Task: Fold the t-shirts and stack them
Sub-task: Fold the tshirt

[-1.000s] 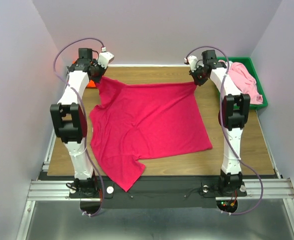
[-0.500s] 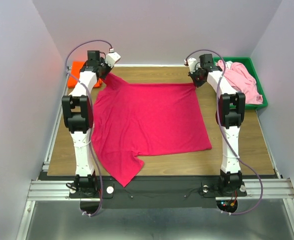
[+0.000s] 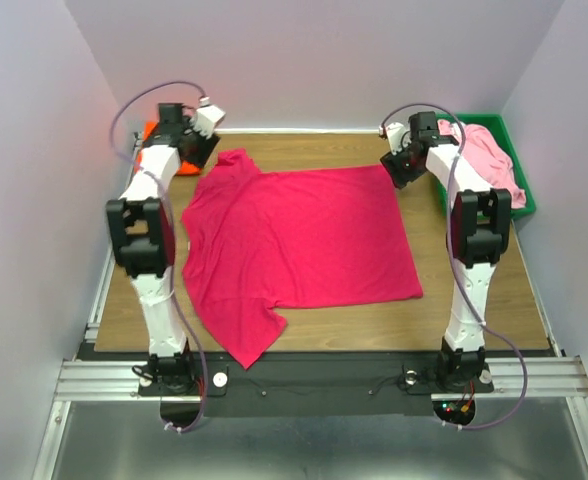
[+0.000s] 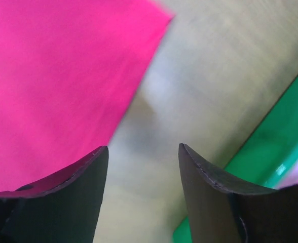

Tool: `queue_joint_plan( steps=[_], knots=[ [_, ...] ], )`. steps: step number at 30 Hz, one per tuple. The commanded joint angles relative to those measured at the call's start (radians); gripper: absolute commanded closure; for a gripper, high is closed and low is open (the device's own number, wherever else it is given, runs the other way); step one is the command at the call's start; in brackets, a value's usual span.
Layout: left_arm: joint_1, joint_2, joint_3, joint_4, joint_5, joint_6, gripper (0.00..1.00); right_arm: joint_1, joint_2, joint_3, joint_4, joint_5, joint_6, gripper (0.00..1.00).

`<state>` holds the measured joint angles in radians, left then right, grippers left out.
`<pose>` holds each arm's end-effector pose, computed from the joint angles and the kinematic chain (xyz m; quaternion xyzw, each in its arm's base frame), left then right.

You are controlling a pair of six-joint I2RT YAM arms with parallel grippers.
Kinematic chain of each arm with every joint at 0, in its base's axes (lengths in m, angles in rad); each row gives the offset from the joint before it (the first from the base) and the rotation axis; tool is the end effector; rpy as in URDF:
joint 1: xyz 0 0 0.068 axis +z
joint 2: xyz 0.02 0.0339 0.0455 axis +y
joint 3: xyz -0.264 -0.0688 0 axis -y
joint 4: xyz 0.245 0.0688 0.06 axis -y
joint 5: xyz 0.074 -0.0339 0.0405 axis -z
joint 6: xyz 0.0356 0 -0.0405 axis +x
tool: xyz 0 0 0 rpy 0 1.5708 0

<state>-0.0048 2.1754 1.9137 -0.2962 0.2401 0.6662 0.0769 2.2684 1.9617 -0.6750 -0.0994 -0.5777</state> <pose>0.5143 -0.0109 0.2678 0.3407 0.8006 0.0573 0.4895 0.5003 0.0421 0.2081 -0.3209 0.9004 -0.0258 0.2927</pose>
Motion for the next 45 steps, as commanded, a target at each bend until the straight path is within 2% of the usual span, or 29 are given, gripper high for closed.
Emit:
queue_joint_plan(
  steps=[1, 4, 7, 8, 11, 17, 22, 27, 31, 33, 34, 35, 36, 38, 39, 43, 44, 45],
  knots=[
    [0.055, -0.296, -0.186, -0.107, 0.128, -0.033, 0.39, -0.002, -0.19, -0.078, -0.157, -0.153, 0.033, 0.42],
    [0.057, -0.357, -0.313, -0.234, 0.206, 0.001, 0.53, 0.017, -0.227, -0.188, -0.248, -0.238, 0.033, 0.51],
    [0.057, -0.414, -0.468, -0.279, 0.246, 0.038, 0.59, 0.027, -0.265, -0.326, -0.264, -0.256, 0.024, 0.59],
    [0.057, -0.433, -0.552, -0.276, 0.246, 0.044, 0.6, 0.032, -0.274, -0.352, -0.265, -0.258, 0.019, 0.6],
    [0.055, -0.482, -0.677, -0.274, 0.235, 0.068, 0.62, 0.034, -0.277, -0.44, -0.268, -0.243, 0.018, 0.61],
    [0.055, -0.561, -0.85, -0.267, 0.148, 0.108, 0.66, 0.035, -0.265, -0.567, -0.264, -0.185, -0.005, 0.63],
    [0.069, -0.621, -1.021, -0.235, -0.01, 0.145, 0.67, 0.032, -0.277, -0.698, -0.21, -0.019, -0.024, 0.64],
    [0.109, -0.675, -1.119, -0.242, -0.048, 0.18, 0.67, 0.026, -0.299, -0.744, -0.172, 0.069, -0.031, 0.64],
    [0.127, -0.715, -1.108, -0.32, -0.01, 0.219, 0.64, 0.024, -0.326, -0.724, -0.187, 0.049, -0.043, 0.62],
    [0.127, -0.738, -1.056, -0.365, 0.037, 0.253, 0.6, 0.026, -0.343, -0.673, -0.26, -0.041, -0.074, 0.59],
    [0.126, -0.743, -1.027, -0.4, 0.091, 0.256, 0.57, 0.026, -0.362, -0.644, -0.3, -0.092, -0.092, 0.54],
    [0.126, -0.735, -0.95, -0.421, 0.12, 0.265, 0.55, 0.024, -0.372, -0.574, -0.349, -0.173, -0.103, 0.52],
    [0.127, -0.723, -0.902, -0.454, 0.181, 0.263, 0.53, 0.026, -0.383, -0.536, -0.368, -0.216, -0.105, 0.46],
    [0.126, -0.665, -0.797, -0.462, 0.231, 0.239, 0.5, 0.024, -0.394, -0.457, -0.379, -0.272, -0.093, 0.42],
    [0.126, -0.637, -0.686, -0.46, 0.252, 0.227, 0.49, 0.024, -0.385, -0.375, -0.371, -0.295, -0.074, 0.4],
    [0.126, -0.482, -0.428, -0.356, 0.294, 0.081, 0.45, -0.005, -0.233, -0.106, -0.342, -0.295, -0.022, 0.39],
    [0.127, -0.403, -0.377, -0.324, 0.301, 0.02, 0.44, -0.015, -0.193, -0.054, -0.336, -0.292, -0.017, 0.39],
    [0.127, -0.361, -0.269, -0.31, 0.3, -0.006, 0.44, -0.034, -0.157, 0.009, -0.325, -0.286, -0.004, 0.4]
  ],
)
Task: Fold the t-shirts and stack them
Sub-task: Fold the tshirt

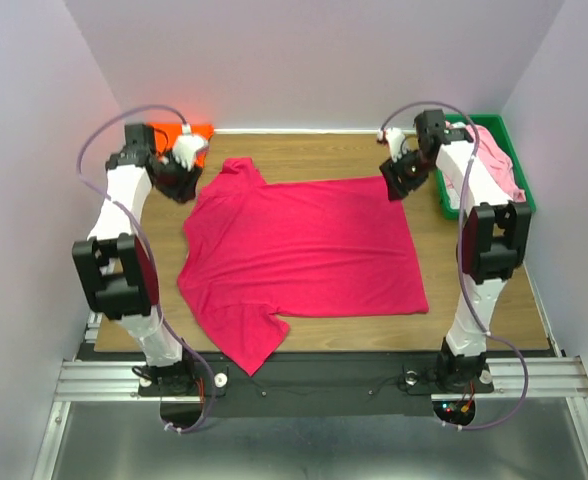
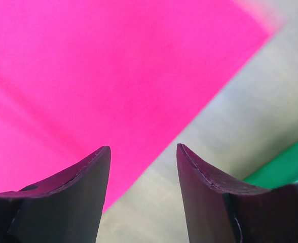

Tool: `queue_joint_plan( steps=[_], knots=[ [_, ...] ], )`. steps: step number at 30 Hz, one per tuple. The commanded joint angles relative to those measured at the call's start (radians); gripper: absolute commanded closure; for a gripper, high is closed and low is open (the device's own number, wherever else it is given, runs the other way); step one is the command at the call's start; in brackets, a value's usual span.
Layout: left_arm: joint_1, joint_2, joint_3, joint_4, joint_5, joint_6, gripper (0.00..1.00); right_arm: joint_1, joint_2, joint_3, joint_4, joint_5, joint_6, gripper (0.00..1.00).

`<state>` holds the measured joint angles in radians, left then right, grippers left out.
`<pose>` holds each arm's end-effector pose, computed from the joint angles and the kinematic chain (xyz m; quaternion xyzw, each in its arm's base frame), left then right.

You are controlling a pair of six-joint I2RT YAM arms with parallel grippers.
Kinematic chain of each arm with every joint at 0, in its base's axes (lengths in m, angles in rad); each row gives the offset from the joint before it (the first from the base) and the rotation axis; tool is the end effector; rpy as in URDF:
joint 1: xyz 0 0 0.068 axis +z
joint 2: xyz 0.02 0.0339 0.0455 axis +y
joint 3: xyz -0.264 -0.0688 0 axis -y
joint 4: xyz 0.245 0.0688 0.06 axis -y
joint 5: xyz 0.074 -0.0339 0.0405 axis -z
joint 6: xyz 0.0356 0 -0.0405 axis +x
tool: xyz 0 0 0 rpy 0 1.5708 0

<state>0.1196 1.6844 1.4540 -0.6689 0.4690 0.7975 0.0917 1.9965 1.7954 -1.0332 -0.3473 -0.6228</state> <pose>0.3672 0.0279 0.2955 0.3775 0.8406 -0.0549 0.3845 0.4137 0.0502 0.2623 -0.3667 0.8996 0.1211 0.2039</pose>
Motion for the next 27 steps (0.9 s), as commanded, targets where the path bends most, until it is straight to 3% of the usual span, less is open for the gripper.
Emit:
queue_joint_plan(
  steps=[1, 5, 9, 15, 27],
  knots=[
    [0.002, 0.174, 0.248, 0.069, 0.075, -0.161, 0.44, -0.055, 0.204, 0.29, 0.05, -0.016, 0.07, 0.4],
    [0.0, 0.415, 0.5, 0.095, 0.083, -0.276, 0.42, -0.079, 0.398, 0.563, 0.079, 0.016, 0.129, 0.41],
    [-0.008, 0.57, 0.712, 0.092, 0.092, -0.359, 0.42, -0.084, 0.482, 0.63, 0.162, 0.044, 0.144, 0.4],
    [-0.024, 0.65, 0.7, 0.199, 0.06, -0.414, 0.39, -0.086, 0.514, 0.551, 0.315, 0.021, 0.175, 0.37],
    [-0.086, 0.761, 0.75, 0.198, 0.016, -0.408, 0.38, -0.086, 0.573, 0.542, 0.344, -0.058, 0.202, 0.39]
  ],
)
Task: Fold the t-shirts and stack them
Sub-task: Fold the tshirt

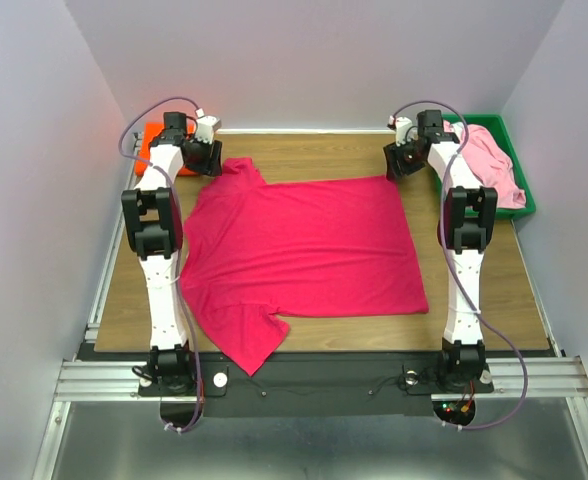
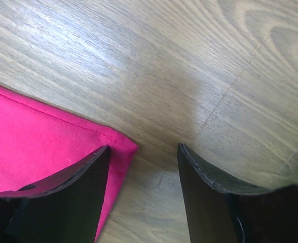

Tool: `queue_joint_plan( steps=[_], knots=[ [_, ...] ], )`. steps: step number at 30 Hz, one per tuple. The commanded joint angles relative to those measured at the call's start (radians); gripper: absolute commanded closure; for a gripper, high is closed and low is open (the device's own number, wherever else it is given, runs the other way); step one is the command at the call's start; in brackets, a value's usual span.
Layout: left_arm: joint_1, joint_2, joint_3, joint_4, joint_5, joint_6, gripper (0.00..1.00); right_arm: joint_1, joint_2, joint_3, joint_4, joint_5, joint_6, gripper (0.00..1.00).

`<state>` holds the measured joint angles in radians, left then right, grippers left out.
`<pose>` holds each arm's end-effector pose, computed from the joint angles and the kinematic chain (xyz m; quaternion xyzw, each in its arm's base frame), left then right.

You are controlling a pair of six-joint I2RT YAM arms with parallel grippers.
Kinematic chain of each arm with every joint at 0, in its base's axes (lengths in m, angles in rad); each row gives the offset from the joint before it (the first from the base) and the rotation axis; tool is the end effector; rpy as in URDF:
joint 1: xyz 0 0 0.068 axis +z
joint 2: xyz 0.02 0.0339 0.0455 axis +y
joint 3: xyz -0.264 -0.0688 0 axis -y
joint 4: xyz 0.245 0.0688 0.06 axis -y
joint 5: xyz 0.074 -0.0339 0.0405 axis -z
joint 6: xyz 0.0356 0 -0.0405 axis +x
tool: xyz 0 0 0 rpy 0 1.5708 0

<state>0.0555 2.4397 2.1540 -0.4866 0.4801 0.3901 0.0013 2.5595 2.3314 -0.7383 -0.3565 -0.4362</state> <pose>0.5493 0.0140 0.1988 0.2402 0.8671 -0.1302 0.4166 0.5537 0.0131 0.1733 -0.2554 0.9057 0.1021 0.3225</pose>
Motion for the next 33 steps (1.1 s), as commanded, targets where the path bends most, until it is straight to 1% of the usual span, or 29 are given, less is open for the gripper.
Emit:
queue_joint_plan(
  steps=[1, 3, 7, 10, 13, 14, 15, 16, 17, 18, 19, 22, 23, 25, 26, 29, 33],
  knots=[
    [-0.029, 0.012, 0.05, 0.011, -0.001, 0.004, 0.38, 0.005, 0.01, 0.002, 0.05, -0.053, 0.016, 0.39],
    [-0.051, 0.019, 0.049, 0.01, -0.023, 0.019, 0.38, 0.003, 0.016, 0.0, 0.05, -0.064, 0.013, 0.4],
    [-0.052, 0.047, 0.058, 0.008, -0.096, 0.012, 0.39, 0.006, 0.021, -0.012, 0.047, -0.076, 0.013, 0.43],
    [-0.052, 0.055, 0.066, 0.01, -0.13, 0.004, 0.4, 0.005, 0.013, -0.033, 0.048, -0.085, 0.005, 0.44],
    [-0.052, 0.056, 0.064, 0.006, -0.121, 0.006, 0.41, 0.006, 0.011, -0.041, 0.05, -0.087, -0.001, 0.5],
    [-0.052, 0.053, 0.06, 0.008, -0.117, 0.013, 0.45, 0.006, 0.01, -0.041, 0.048, -0.09, 0.001, 0.55],
    [-0.052, 0.047, 0.056, 0.008, -0.117, 0.013, 0.48, 0.006, 0.011, -0.041, 0.048, -0.093, 0.001, 0.58],
    [-0.052, 0.045, 0.058, 0.008, -0.115, 0.013, 0.53, 0.006, 0.007, -0.044, 0.048, -0.101, -0.001, 0.6],
    [-0.052, 0.042, 0.058, 0.009, -0.112, 0.018, 0.62, 0.006, 0.008, -0.044, 0.048, -0.105, -0.002, 0.66],
    [-0.052, 0.041, 0.058, 0.008, -0.112, 0.018, 0.65, 0.006, 0.005, -0.041, 0.048, -0.113, 0.001, 0.68],
    [-0.052, 0.039, 0.058, 0.011, -0.107, 0.019, 0.7, 0.006, 0.005, -0.038, 0.05, -0.116, 0.004, 0.73],
    [-0.052, 0.036, 0.066, 0.011, -0.104, 0.021, 0.8, 0.006, 0.001, -0.033, 0.05, -0.125, 0.005, 0.76],
    [-0.052, 0.033, 0.067, 0.014, -0.098, 0.023, 0.88, 0.006, -0.002, -0.032, 0.047, -0.125, 0.005, 0.8],
    [-0.052, 0.03, 0.069, 0.019, -0.092, 0.021, 0.95, 0.006, -0.01, -0.035, 0.048, -0.128, 0.002, 0.82],
    [-0.052, 0.028, 0.07, 0.017, -0.084, 0.023, 1.0, 0.006, -0.018, -0.037, 0.048, -0.131, 0.001, 0.85],
    [-0.052, 0.025, 0.083, 0.011, -0.072, 0.033, 1.0, 0.005, -0.028, -0.037, 0.047, -0.136, 0.001, 0.89],
    [-0.052, -0.019, 0.073, 0.022, -0.043, 0.044, 1.0, 0.006, -0.045, -0.038, 0.048, -0.131, 0.002, 0.96]
  ],
)
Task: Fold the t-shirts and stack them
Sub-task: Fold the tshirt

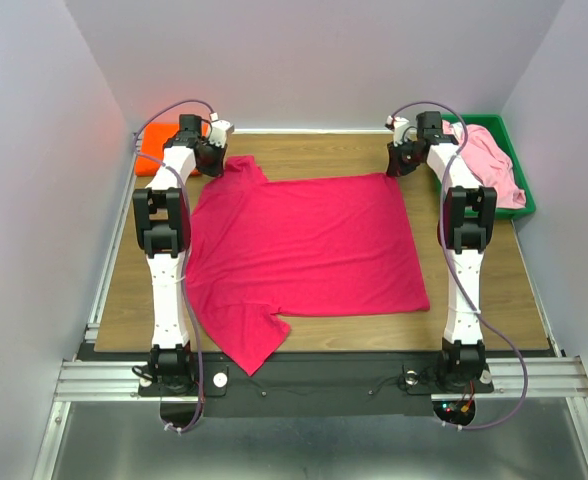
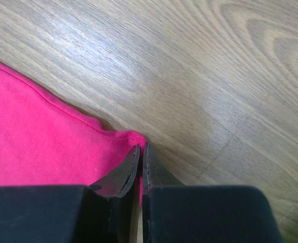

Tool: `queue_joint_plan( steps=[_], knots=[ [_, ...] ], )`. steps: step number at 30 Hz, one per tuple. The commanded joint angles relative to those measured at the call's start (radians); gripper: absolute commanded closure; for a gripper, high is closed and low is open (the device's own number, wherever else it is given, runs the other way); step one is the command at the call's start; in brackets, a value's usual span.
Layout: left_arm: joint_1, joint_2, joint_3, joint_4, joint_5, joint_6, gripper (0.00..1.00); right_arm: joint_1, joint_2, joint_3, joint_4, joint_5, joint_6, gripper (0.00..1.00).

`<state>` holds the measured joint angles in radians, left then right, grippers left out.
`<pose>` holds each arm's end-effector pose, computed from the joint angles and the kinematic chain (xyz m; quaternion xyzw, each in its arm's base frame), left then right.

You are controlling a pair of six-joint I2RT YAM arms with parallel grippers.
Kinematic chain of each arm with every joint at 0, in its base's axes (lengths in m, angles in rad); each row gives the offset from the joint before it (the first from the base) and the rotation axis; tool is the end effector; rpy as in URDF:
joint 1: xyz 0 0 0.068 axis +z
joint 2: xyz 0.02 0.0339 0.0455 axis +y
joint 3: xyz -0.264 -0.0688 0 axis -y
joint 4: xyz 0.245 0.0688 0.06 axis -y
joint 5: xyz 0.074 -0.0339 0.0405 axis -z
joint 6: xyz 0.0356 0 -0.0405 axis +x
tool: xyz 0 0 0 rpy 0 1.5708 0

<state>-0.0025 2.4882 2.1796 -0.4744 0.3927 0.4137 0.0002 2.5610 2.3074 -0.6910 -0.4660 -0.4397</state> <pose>0.5570 -0.0150 0.1813 0.2604 0.8707 -0.0995 0.4053 0.5550 0.0161 0.1692 -0.2714 0.8879 0.1491 0.3404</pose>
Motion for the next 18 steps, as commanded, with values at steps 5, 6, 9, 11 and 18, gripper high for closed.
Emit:
queue_joint_plan(
  steps=[5, 6, 9, 11, 18],
  knots=[
    [0.009, -0.152, 0.02, 0.046, 0.067, 0.023, 1.0, 0.006, -0.079, -0.026, 0.001, -0.013, 0.001, 0.99],
    [0.009, -0.161, 0.019, 0.046, 0.071, 0.027, 1.0, 0.006, -0.084, -0.028, 0.001, -0.013, -0.001, 0.99],
    [0.012, -0.195, 0.002, 0.046, 0.078, 0.036, 1.0, 0.007, -0.097, -0.037, 0.001, -0.008, -0.004, 0.99],
    [0.012, -0.221, -0.012, 0.046, 0.084, 0.045, 1.0, 0.007, -0.113, -0.04, -0.001, -0.005, -0.007, 0.99],
    [0.021, -0.307, -0.105, 0.017, 0.097, 0.108, 1.0, 0.006, -0.182, -0.101, -0.001, 0.017, -0.045, 0.99]
  ],
)
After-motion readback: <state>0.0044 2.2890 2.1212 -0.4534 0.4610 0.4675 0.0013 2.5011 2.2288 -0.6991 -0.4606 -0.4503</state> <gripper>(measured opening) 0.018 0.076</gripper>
